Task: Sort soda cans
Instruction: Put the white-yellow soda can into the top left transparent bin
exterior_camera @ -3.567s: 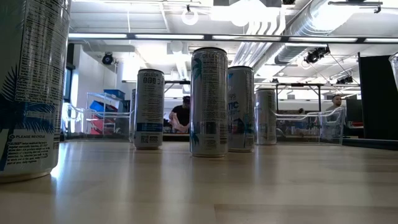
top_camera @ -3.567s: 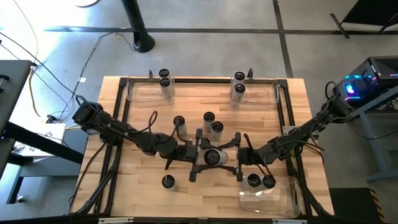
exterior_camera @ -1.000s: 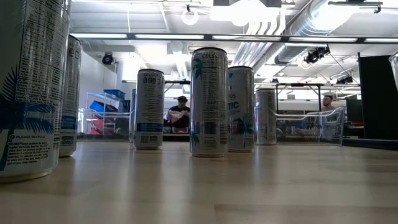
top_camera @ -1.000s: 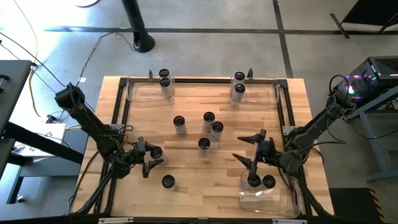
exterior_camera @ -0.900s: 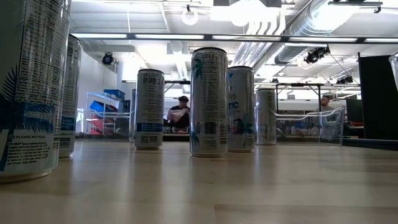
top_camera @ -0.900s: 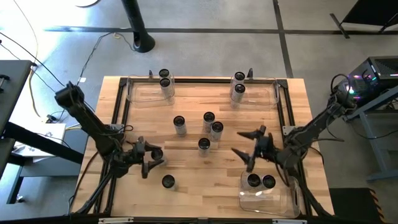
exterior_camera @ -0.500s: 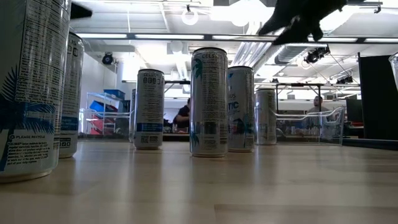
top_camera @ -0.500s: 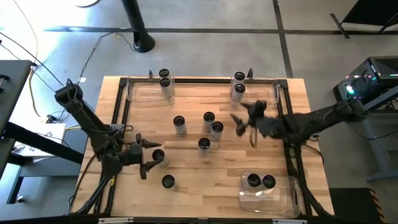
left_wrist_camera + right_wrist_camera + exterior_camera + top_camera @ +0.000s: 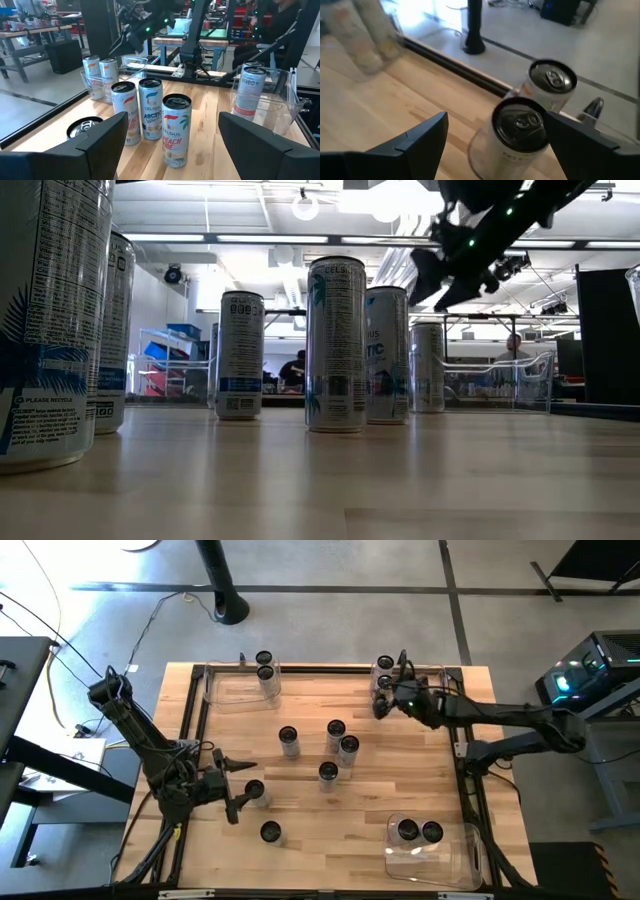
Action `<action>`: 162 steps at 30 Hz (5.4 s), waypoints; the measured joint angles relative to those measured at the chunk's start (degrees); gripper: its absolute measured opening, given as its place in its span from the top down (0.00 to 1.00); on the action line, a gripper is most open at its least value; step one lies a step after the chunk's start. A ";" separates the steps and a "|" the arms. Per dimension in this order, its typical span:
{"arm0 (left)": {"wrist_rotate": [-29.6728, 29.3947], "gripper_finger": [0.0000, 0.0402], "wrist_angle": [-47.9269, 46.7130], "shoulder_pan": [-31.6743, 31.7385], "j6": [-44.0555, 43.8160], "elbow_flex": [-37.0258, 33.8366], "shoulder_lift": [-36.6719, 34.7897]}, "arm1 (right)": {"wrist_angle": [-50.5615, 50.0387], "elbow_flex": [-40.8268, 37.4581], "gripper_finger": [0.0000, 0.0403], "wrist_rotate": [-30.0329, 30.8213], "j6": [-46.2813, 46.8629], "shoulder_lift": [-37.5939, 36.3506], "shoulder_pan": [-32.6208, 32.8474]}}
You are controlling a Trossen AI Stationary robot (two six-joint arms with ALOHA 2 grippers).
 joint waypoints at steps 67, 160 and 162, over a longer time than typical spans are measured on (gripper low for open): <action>19.80 0.26 16.13 6.14 30.26 21.86 21.87 | -5.86 6.62 0.42 3.79 10.07 9.64 52.89; 65.55 0.35 -18.56 35.90 15.52 51.63 53.09 | 1.38 7.37 0.22 23.36 2.19 6.83 70.94; 65.35 0.38 -18.53 35.80 15.29 51.63 52.92 | 1.36 7.37 0.22 23.34 2.77 6.83 70.95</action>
